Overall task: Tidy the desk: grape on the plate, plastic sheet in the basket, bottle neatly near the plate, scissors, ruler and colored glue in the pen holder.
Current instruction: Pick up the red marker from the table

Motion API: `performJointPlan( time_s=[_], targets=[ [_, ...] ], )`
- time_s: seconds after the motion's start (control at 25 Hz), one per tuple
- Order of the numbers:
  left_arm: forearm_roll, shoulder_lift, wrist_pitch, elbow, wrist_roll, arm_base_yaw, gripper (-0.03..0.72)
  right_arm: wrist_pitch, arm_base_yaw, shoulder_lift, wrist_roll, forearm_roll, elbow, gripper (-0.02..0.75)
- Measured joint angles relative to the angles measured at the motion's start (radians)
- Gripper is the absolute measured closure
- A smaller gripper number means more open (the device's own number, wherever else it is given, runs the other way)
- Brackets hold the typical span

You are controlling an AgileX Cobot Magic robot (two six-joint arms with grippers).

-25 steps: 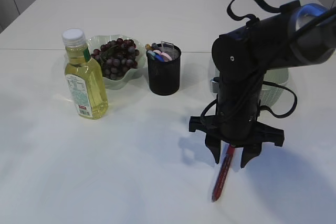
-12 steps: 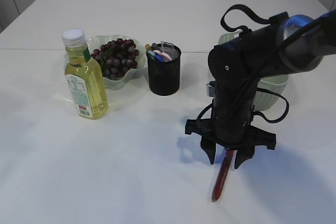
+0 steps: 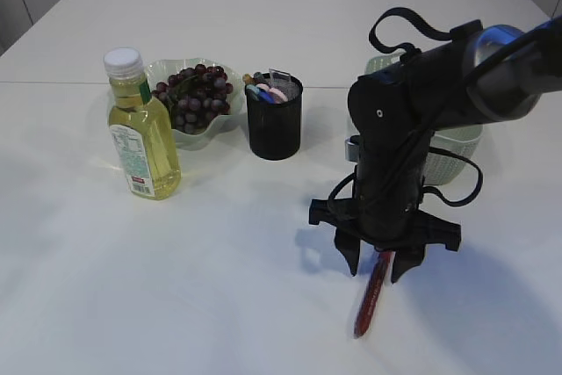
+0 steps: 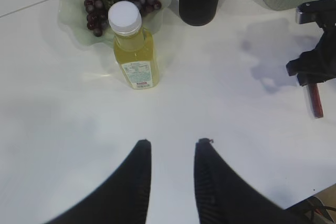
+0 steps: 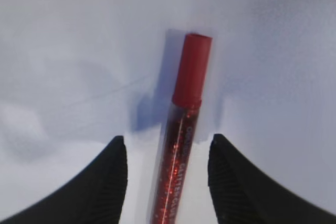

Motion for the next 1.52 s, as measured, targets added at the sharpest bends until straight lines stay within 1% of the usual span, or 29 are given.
performJointPlan(
  time_s=[0.32, 0.84, 0.92, 1.2, 1.52],
  targets=[
    [0.000, 0.000, 0.000, 0.000, 0.000, 0.000, 0.473, 0.014, 0.000, 0.000, 0.002, 0.012, 0.000, 0.341],
    [0.000, 0.000, 0.000, 0.000, 0.000, 0.000, 0.473, -0.005, 0.000, 0.027, 0.002, 0.036, 0.000, 0.342],
    [0.000, 0.000, 0.000, 0.000, 0.000, 0.000, 0.473, -0.005, 0.000, 0.031, 0.002, 0.036, 0.000, 0.357],
    [0.010, 0.000, 0.000, 0.000, 0.000, 0.000, 0.473, -0.029, 0.000, 0.036, 0.002, 0.038, 0.000, 0.449],
    [0.014, 0.000, 0.000, 0.000, 0.000, 0.000, 0.473, -0.033, 0.000, 0.045, -0.005, 0.047, -0.005, 0.479]
  ],
)
